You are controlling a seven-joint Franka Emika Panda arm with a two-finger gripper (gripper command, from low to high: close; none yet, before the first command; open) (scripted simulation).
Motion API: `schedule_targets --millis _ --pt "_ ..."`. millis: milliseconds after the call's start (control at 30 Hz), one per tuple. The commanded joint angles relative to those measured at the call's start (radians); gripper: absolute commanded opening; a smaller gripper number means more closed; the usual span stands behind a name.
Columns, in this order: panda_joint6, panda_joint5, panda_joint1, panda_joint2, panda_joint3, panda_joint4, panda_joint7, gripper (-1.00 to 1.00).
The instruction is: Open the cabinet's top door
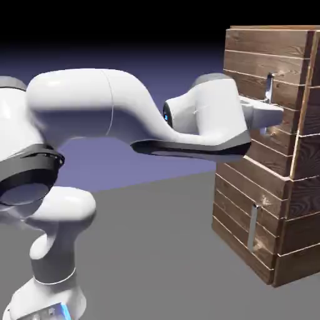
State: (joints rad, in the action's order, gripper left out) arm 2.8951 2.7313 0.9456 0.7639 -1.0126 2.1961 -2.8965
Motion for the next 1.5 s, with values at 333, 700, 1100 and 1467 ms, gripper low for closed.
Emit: schedule_targets --millis 333,700,1100,1467 --pt "-0.148 -0.225 -0.399 -0.032 0.359 0.213 -0.002 -1.00" --pt "-0.221 -0.496 -0.782 0.002 0.752 0.356 0.013 -1.00" --pt "-0.562 -1.018 -0.853 0.164 1.088 0.511 0.249 -1.00" --pt "-1.033 -1.441 -0.849 0.109 1.463 0.431 0.308 -1.00"
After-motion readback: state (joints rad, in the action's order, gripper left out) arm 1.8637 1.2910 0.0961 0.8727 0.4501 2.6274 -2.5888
